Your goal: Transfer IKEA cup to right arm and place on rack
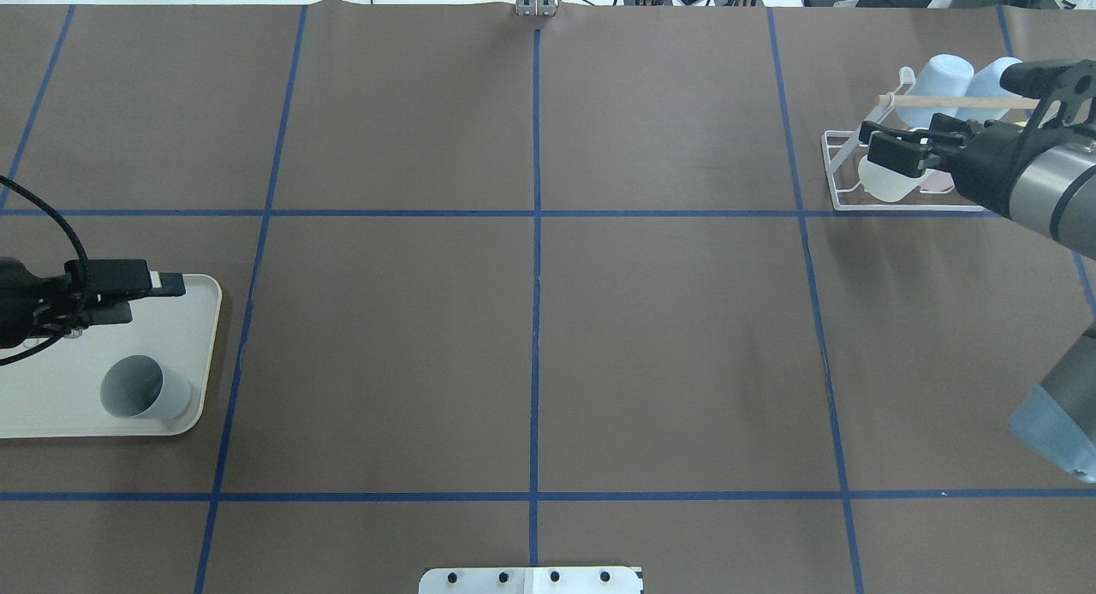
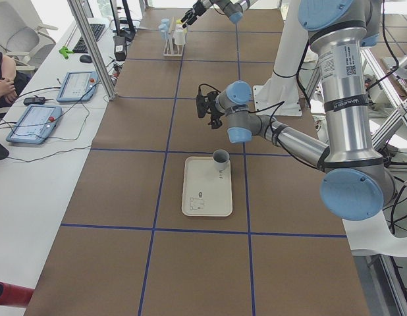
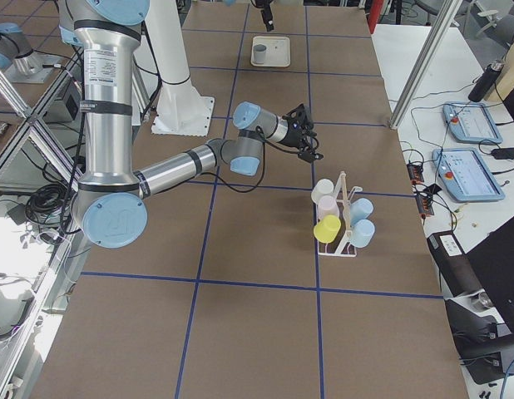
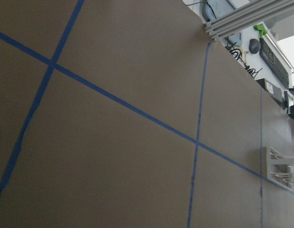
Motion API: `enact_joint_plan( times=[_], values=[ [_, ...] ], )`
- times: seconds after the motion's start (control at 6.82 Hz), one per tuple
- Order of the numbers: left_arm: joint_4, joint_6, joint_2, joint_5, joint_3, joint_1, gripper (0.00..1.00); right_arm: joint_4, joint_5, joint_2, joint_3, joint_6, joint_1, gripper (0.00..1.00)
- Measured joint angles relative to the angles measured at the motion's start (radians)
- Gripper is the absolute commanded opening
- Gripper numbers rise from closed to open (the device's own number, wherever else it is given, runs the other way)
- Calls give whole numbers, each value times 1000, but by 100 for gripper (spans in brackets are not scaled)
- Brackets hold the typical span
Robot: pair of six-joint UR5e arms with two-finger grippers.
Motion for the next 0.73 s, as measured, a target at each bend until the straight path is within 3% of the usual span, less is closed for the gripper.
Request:
enact_joint_plan(
  times=[0.44,0.73],
  values=[
    [87,296,125,-69,3,5,100,-14,172,11,26,57,62,100],
    [197,391,111,-83,24,23,100,-15,196,19,24,81,67,100]
  ],
)
